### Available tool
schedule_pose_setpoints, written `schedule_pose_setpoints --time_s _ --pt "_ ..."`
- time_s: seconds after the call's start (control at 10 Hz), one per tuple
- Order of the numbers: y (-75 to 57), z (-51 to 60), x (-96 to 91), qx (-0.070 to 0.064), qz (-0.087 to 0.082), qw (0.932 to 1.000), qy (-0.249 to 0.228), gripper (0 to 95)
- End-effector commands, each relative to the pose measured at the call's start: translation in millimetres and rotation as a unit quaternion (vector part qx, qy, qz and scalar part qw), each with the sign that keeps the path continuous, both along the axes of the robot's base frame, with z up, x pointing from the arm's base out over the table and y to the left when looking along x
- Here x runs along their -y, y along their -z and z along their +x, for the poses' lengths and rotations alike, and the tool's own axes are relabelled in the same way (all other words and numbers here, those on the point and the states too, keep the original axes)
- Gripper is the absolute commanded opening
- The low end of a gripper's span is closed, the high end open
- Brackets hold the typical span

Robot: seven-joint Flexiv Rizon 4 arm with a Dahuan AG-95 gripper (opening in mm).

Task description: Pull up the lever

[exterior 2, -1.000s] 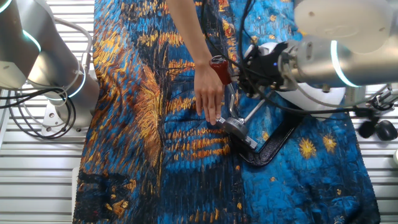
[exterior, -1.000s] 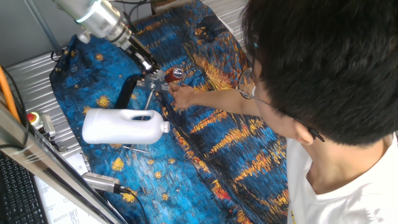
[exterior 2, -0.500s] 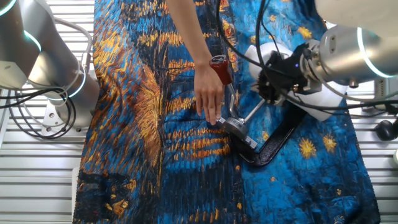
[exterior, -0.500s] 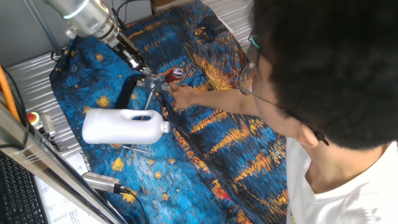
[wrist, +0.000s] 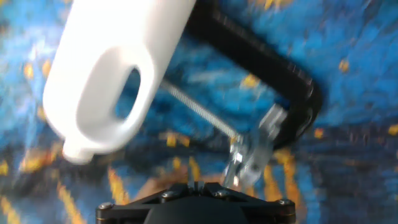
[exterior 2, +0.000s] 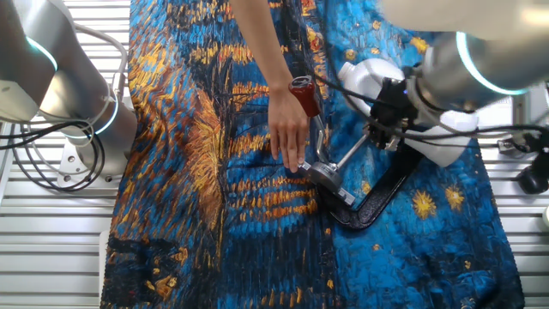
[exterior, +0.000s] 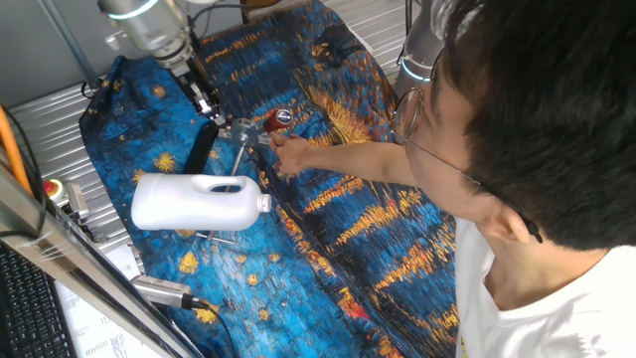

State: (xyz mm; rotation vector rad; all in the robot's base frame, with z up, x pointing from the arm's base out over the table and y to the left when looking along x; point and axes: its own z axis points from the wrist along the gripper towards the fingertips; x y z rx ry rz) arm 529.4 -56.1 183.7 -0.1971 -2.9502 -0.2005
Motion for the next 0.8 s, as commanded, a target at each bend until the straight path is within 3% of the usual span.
schedule_pose_setpoints --time_s 0.1,0.3,0.8 --pt "0.6 1.8 4.8 0.032 -0.036 0.9989 0.000 0.0" --pt "1.0 0.5 7.6 0.036 -0.041 0.9985 -0.004 0.0" --pt "-1.3 2.0 8.6 0.035 -0.034 0.9981 -0.036 0.0"
